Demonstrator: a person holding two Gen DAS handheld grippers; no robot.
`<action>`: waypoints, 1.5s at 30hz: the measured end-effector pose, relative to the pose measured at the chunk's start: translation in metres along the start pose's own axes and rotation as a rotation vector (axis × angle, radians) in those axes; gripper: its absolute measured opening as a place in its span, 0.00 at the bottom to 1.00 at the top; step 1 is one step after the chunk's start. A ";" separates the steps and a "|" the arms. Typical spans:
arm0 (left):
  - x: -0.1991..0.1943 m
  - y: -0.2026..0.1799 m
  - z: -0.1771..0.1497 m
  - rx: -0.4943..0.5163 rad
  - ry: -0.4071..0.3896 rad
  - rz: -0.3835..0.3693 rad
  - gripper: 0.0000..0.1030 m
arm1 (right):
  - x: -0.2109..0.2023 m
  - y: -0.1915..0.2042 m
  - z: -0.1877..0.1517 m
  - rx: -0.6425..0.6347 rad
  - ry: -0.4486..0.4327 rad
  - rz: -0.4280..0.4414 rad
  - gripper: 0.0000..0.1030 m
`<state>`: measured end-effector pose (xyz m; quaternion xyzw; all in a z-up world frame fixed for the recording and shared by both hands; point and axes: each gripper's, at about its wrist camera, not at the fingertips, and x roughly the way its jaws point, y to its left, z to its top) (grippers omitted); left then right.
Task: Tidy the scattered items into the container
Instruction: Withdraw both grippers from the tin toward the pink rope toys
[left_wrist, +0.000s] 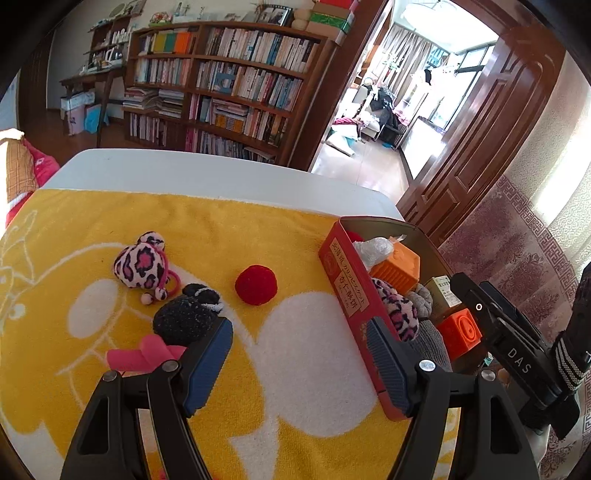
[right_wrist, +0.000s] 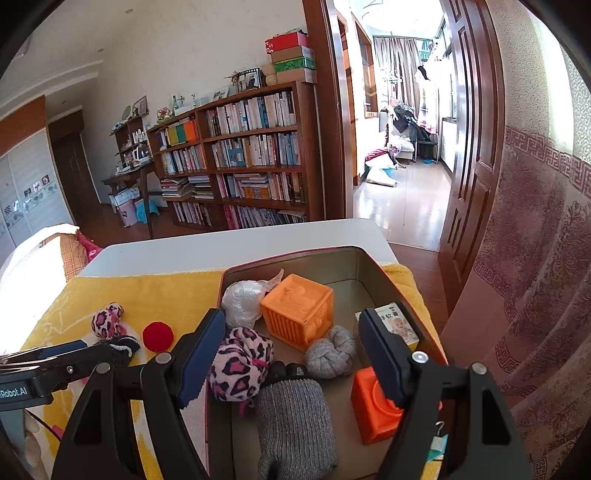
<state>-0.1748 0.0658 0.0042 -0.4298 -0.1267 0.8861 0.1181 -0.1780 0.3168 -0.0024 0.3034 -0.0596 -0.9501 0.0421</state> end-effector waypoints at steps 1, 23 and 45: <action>-0.005 0.007 -0.001 -0.011 -0.006 0.012 0.74 | -0.001 0.000 0.000 0.011 0.003 0.042 0.76; -0.068 0.085 -0.059 -0.106 -0.015 0.169 0.74 | -0.009 0.090 -0.037 -0.130 0.177 0.531 0.76; -0.079 0.112 -0.085 -0.188 0.007 0.169 0.74 | -0.009 0.129 -0.073 -0.275 0.286 0.626 0.76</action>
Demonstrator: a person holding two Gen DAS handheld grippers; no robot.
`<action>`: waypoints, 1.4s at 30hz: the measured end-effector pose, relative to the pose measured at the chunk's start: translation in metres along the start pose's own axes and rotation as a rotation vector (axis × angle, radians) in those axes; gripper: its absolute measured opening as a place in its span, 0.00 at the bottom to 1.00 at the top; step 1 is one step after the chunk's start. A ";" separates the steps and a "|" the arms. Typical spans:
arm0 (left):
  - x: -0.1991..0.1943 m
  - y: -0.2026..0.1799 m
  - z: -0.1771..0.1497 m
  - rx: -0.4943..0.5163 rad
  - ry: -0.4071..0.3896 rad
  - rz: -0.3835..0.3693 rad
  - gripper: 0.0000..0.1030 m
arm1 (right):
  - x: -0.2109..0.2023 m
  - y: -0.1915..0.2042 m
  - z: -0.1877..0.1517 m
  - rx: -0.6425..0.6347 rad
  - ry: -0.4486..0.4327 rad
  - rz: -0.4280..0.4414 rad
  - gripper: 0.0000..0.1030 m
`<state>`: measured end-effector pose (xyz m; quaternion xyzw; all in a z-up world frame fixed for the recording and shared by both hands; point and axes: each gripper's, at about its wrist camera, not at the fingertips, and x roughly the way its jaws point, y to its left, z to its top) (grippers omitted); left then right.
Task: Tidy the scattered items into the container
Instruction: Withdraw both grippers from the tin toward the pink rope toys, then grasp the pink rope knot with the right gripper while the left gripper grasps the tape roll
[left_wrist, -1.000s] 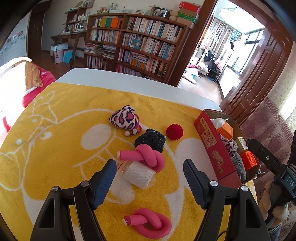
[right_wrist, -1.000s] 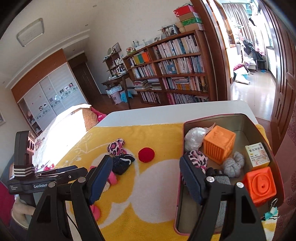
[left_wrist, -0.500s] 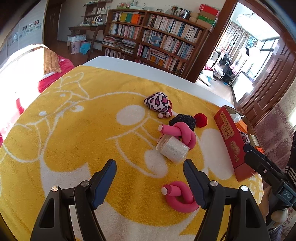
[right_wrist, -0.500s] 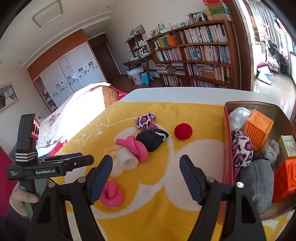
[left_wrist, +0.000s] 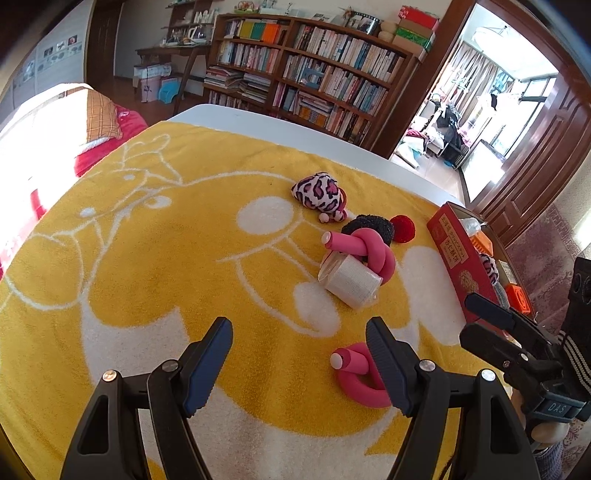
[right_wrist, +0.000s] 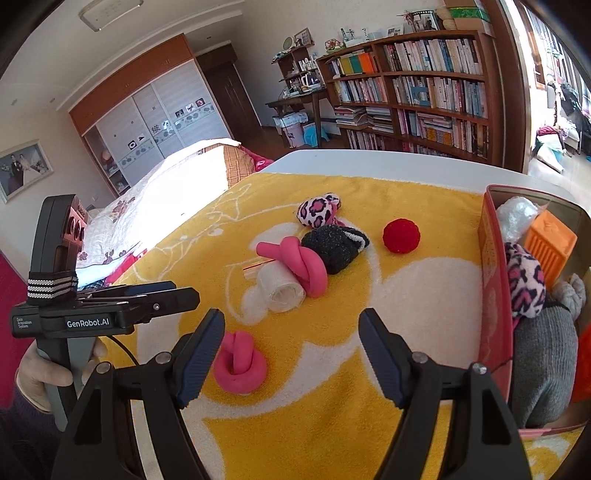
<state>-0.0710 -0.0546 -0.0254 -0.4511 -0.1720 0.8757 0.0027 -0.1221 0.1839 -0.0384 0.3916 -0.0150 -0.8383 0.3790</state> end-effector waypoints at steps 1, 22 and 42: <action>0.001 0.002 0.000 -0.007 0.001 0.000 0.74 | 0.004 0.006 -0.002 -0.020 0.015 0.007 0.76; 0.017 0.002 0.010 0.075 -0.002 -0.029 0.74 | 0.048 0.041 -0.025 -0.182 0.201 -0.057 0.50; 0.082 -0.050 0.024 0.282 0.077 -0.066 0.74 | -0.028 -0.006 0.018 0.045 -0.089 -0.124 0.50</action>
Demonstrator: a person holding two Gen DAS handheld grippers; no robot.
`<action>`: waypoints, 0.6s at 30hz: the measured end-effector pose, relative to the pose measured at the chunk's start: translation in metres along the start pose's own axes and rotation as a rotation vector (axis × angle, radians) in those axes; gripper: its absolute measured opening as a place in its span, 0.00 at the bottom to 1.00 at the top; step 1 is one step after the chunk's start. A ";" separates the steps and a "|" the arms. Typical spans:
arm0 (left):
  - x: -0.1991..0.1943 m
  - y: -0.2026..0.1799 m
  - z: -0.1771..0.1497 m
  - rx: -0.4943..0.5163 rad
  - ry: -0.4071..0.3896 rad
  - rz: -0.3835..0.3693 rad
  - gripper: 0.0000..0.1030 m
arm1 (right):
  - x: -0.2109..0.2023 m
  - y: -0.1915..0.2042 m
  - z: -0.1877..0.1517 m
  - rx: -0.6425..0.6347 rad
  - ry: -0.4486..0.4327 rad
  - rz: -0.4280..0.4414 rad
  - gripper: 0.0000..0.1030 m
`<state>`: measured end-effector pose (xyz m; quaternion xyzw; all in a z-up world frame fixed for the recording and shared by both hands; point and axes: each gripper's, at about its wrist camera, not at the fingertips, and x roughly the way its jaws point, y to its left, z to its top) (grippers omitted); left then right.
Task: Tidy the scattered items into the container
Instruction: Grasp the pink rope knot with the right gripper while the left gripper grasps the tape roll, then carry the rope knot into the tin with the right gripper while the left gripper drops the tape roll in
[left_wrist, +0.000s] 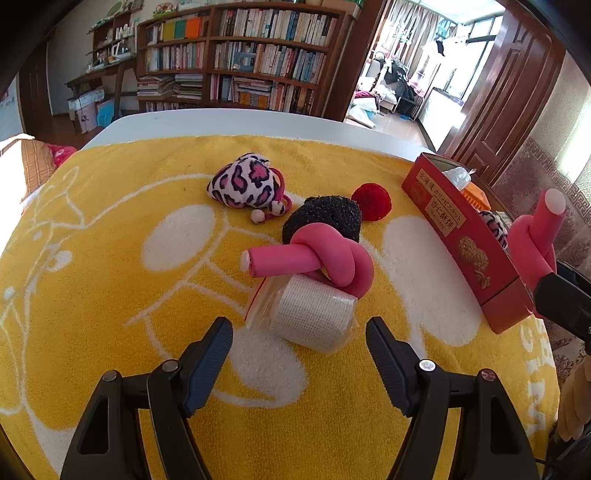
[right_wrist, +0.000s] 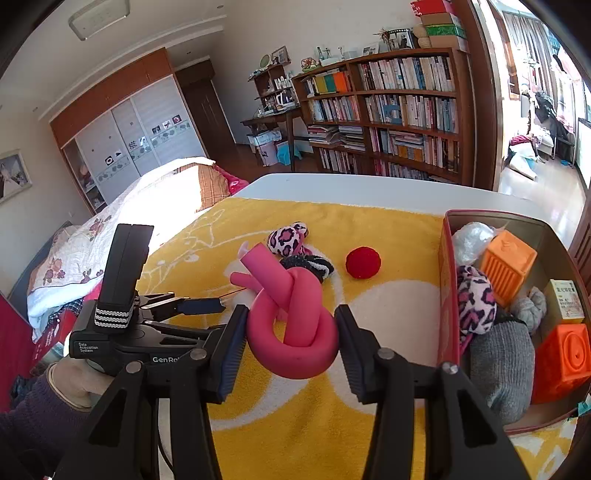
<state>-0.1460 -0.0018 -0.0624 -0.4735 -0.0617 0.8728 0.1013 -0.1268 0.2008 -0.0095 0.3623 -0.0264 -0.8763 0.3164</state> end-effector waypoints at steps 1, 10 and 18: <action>0.003 -0.001 0.002 0.004 -0.001 0.001 0.74 | -0.002 -0.001 -0.001 -0.003 -0.004 0.000 0.50; 0.011 -0.004 0.003 0.003 -0.002 -0.021 0.49 | -0.007 -0.008 -0.001 -0.001 -0.022 -0.018 0.50; -0.008 0.009 -0.008 -0.099 -0.007 0.015 0.49 | -0.021 -0.028 0.007 0.063 -0.080 -0.051 0.50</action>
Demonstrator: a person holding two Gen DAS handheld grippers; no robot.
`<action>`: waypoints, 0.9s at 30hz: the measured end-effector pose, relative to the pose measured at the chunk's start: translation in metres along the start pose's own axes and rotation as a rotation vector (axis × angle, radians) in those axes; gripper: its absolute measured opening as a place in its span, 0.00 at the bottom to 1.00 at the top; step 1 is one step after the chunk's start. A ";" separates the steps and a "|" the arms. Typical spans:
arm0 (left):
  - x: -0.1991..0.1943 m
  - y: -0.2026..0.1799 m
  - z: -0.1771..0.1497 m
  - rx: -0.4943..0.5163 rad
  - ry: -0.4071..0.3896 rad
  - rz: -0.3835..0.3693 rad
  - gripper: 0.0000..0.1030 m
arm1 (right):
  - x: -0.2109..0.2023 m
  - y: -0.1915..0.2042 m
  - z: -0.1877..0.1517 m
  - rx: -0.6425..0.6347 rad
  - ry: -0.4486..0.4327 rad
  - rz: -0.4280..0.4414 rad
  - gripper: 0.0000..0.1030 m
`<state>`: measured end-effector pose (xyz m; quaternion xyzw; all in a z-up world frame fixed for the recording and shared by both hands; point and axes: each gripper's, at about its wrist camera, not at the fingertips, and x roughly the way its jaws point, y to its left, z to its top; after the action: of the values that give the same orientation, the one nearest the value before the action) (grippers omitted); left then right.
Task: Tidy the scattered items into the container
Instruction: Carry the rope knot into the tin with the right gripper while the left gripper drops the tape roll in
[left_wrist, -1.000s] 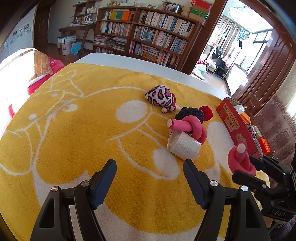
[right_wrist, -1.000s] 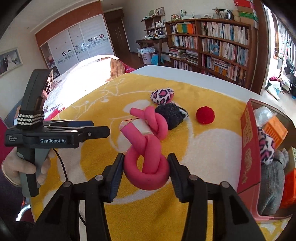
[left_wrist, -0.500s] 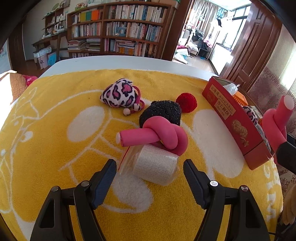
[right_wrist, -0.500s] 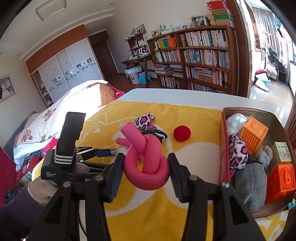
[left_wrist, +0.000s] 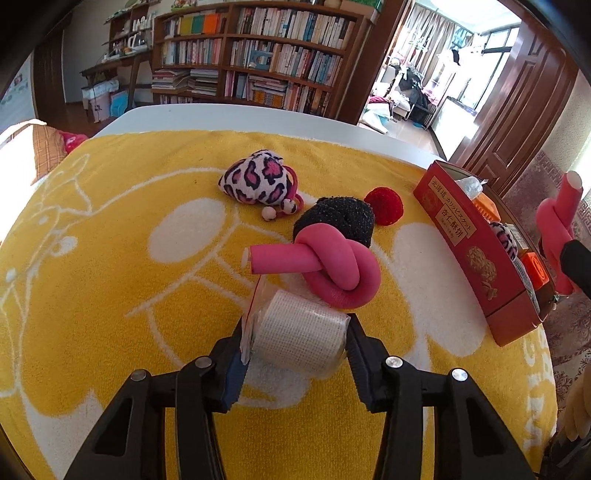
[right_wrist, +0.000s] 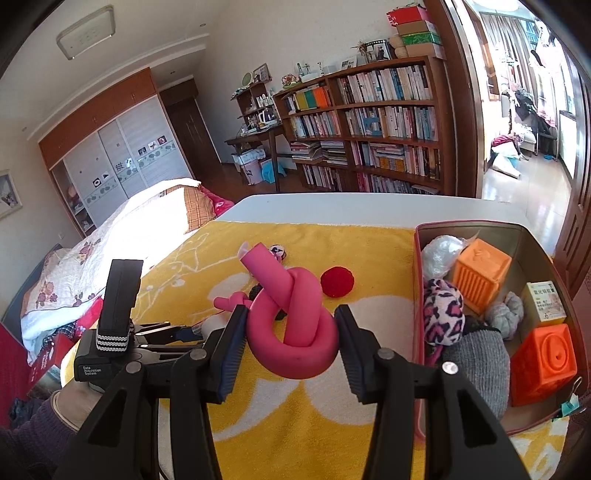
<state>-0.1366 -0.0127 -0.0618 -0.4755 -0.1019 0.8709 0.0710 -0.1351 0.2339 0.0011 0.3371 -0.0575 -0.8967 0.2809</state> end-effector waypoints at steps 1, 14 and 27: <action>-0.005 0.001 -0.001 -0.008 -0.006 -0.004 0.49 | -0.002 -0.004 0.002 0.010 -0.011 -0.008 0.50; -0.048 -0.067 0.015 0.122 -0.100 -0.103 0.49 | -0.028 -0.102 0.016 0.315 -0.123 -0.284 0.50; -0.037 -0.139 0.046 0.200 -0.113 -0.222 0.49 | -0.027 -0.148 0.005 0.416 -0.133 -0.434 0.71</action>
<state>-0.1518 0.1091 0.0271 -0.4019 -0.0703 0.8890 0.2078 -0.1908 0.3723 -0.0225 0.3322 -0.1847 -0.9250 0.0034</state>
